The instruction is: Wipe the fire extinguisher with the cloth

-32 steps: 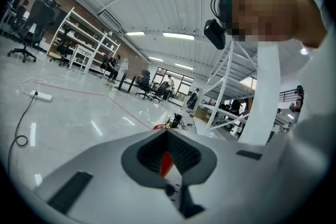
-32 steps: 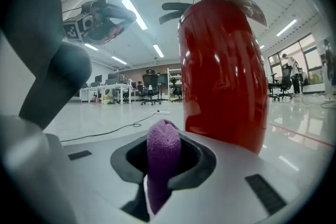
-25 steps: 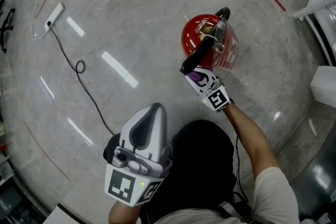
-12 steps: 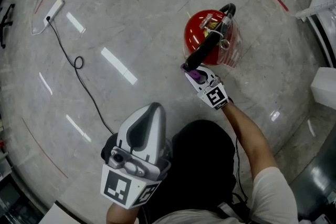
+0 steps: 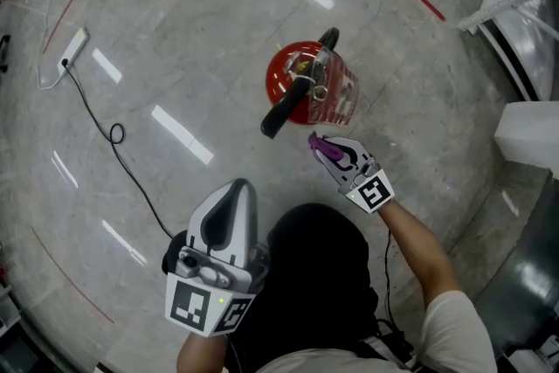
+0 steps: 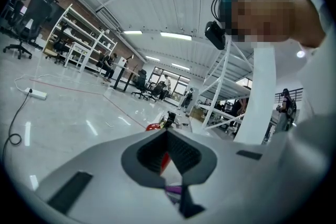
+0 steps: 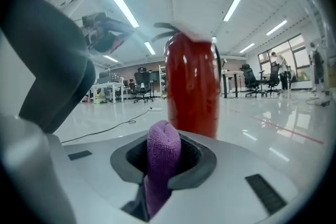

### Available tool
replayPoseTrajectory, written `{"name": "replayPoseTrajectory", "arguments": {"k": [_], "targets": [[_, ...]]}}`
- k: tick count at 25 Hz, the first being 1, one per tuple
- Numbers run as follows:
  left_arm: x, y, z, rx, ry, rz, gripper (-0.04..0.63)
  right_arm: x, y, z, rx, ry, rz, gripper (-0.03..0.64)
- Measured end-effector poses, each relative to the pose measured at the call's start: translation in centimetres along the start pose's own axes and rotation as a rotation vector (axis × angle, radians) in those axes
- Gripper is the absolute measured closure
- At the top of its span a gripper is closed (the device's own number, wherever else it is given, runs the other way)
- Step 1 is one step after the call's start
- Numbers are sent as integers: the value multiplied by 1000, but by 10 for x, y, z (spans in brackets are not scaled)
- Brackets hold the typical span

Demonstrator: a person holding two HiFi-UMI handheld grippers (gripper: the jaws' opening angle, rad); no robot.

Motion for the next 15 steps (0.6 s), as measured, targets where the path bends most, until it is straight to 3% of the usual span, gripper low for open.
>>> {"name": "replayPoseTrajectory", "arguments": {"k": [6,10,15], "targets": [[1,-15,-13,22,4,24,591,-71,35,-73,107,91,-94,549],[-1,-27,-22,34,15,29,591,-117,45,-109,160,78,-185,549],[-10,-37,-33,35,-9,15,591,-180,44,-122,153,91,-341,549]]}}
Point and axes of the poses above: the fingertips, and each gripper's own axes: y backward along the fingers, z to its left, x out of its underside, the point moved 6 cm from there along y, backward along the fingers, and after that the axes turned 13 degrees about x, right-handed, at the moved point
